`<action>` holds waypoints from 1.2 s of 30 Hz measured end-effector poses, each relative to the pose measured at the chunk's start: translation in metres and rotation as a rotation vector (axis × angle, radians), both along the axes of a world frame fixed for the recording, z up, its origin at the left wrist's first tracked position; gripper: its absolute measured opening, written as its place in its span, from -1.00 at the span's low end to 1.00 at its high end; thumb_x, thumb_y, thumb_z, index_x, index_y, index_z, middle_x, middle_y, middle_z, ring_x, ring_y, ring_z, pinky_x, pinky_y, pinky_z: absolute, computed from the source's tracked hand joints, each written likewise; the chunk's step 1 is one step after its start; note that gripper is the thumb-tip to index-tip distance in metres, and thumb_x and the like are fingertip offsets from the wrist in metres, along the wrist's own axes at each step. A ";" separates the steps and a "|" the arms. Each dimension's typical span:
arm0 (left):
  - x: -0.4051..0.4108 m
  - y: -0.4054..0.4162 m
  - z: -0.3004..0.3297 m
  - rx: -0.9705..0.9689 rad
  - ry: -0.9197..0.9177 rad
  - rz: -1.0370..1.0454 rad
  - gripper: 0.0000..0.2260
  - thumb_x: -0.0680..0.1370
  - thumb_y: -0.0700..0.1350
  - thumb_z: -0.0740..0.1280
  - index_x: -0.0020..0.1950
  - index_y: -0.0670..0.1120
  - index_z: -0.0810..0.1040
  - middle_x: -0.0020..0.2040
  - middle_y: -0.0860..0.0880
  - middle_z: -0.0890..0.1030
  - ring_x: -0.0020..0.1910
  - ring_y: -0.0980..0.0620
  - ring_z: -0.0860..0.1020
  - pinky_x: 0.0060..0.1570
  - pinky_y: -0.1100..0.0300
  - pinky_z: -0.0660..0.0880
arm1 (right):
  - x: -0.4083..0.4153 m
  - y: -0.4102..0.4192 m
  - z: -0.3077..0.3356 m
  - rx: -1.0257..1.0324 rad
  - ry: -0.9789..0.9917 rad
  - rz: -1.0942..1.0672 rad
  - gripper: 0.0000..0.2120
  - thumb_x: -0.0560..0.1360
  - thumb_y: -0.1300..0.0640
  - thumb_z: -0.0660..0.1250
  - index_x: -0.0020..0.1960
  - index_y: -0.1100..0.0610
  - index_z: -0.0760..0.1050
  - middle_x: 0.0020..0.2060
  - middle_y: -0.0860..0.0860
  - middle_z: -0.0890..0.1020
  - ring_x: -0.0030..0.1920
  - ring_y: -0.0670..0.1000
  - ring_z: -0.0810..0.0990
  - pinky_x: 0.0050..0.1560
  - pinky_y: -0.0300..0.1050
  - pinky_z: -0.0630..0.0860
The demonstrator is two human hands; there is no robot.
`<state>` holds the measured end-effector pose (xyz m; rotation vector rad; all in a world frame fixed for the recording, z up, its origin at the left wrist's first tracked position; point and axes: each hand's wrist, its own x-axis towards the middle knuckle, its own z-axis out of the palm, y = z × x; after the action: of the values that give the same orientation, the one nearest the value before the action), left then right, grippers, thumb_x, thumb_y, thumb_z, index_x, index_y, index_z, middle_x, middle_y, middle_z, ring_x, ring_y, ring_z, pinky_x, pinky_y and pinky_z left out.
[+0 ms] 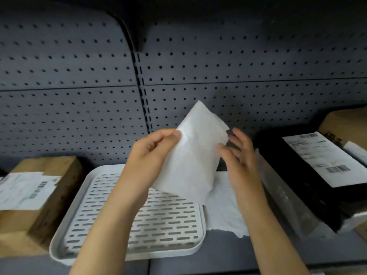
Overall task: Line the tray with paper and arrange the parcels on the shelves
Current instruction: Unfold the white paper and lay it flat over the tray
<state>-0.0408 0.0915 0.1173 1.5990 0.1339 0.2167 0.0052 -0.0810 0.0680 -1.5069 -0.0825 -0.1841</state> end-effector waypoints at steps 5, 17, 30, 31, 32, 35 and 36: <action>-0.022 0.048 0.006 -0.051 0.008 0.046 -0.82 0.61 0.02 0.34 -0.05 0.00 0.71 0.00 -0.09 0.75 -0.07 -0.01 0.66 0.03 0.03 0.50 | -0.001 0.046 0.003 0.112 0.177 0.239 -0.67 0.55 -0.03 0.37 0.32 -0.10 0.54 0.14 -0.17 0.71 0.15 -0.14 0.68 0.19 -0.07 0.58; -0.056 0.174 -0.019 -0.149 -0.066 0.300 -0.91 0.64 -0.06 0.35 0.11 0.08 0.61 -0.10 -0.02 0.57 -0.12 0.06 0.55 -0.17 0.26 0.53 | -0.060 0.163 0.018 0.160 0.152 0.181 -0.84 0.55 0.08 0.42 0.08 0.11 0.68 0.01 -0.03 0.77 0.07 0.03 0.72 0.12 0.06 0.57; -0.096 0.224 -0.025 0.520 -0.289 -0.183 -0.15 0.30 -0.14 0.67 0.44 0.37 0.39 0.55 0.28 0.15 0.49 0.46 0.14 0.33 0.56 0.20 | -0.080 0.200 0.049 0.253 0.098 0.121 -0.84 0.58 0.08 0.39 0.11 0.10 0.68 0.04 -0.01 0.76 0.03 -0.01 0.73 -0.02 -0.03 0.65; -0.095 0.223 -0.025 0.561 -0.319 -0.166 -0.18 0.32 -0.15 0.66 0.44 0.35 0.41 0.55 0.27 0.17 0.48 0.49 0.13 0.31 0.60 0.17 | -0.079 0.200 0.051 0.254 0.096 0.120 -0.84 0.58 0.08 0.39 0.11 0.10 0.67 0.03 -0.01 0.76 0.02 -0.01 0.72 -0.08 -0.08 0.67; -0.093 0.221 -0.025 0.592 -0.354 -0.139 -0.24 0.35 -0.14 0.64 0.43 0.31 0.44 0.54 0.25 0.21 0.48 0.48 0.15 0.32 0.60 0.16 | -0.079 0.200 0.053 0.260 0.095 0.118 -0.83 0.58 0.09 0.40 0.11 0.12 0.67 0.03 0.00 0.76 0.01 -0.01 0.72 -0.15 -0.12 0.66; -0.090 0.220 -0.026 0.590 -0.417 -0.068 -0.53 0.47 -0.09 0.55 0.32 0.26 0.60 0.50 0.21 0.34 0.50 0.33 0.28 0.36 0.50 0.25 | -0.078 0.198 0.057 0.271 0.091 0.130 -0.82 0.58 0.11 0.39 0.15 0.13 0.65 0.05 0.01 0.76 0.02 -0.01 0.72 -0.17 -0.11 0.66; -0.090 0.219 -0.025 0.568 -0.415 -0.051 -0.63 0.50 -0.05 0.50 0.27 0.26 0.64 0.48 0.22 0.37 0.49 0.31 0.31 0.37 0.45 0.28 | -0.078 0.198 0.058 0.271 0.089 0.142 -0.82 0.59 0.11 0.38 0.16 0.12 0.65 0.06 0.01 0.76 0.03 -0.01 0.72 -0.13 -0.07 0.69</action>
<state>-0.1308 0.3108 0.0924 2.0759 -0.3164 0.5792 -0.0727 0.1169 0.1258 -1.2325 -0.0887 -0.0126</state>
